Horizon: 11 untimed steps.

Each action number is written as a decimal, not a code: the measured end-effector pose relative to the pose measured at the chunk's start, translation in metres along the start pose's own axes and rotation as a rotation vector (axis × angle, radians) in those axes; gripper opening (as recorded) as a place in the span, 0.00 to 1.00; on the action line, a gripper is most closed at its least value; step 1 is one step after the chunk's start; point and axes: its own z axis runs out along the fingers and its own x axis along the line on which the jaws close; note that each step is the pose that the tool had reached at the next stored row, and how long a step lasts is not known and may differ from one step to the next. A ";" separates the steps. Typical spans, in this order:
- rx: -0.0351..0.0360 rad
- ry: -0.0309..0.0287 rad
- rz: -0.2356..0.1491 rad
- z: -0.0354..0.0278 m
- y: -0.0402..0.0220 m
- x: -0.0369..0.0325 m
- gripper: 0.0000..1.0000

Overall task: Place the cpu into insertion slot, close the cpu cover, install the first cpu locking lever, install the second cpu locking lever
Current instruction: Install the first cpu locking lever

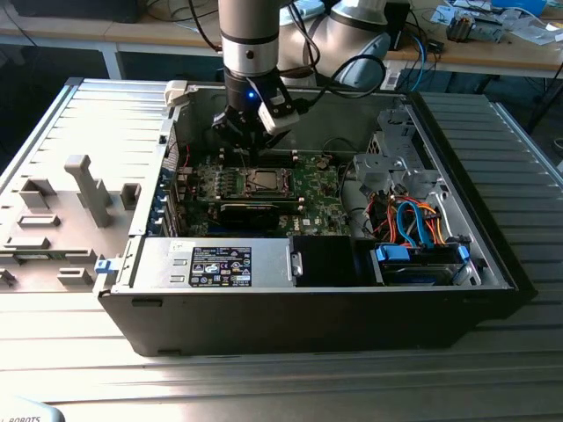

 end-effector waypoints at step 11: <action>-0.0033 -0.0098 0.000 -0.0055 0.0031 0.0204 0.11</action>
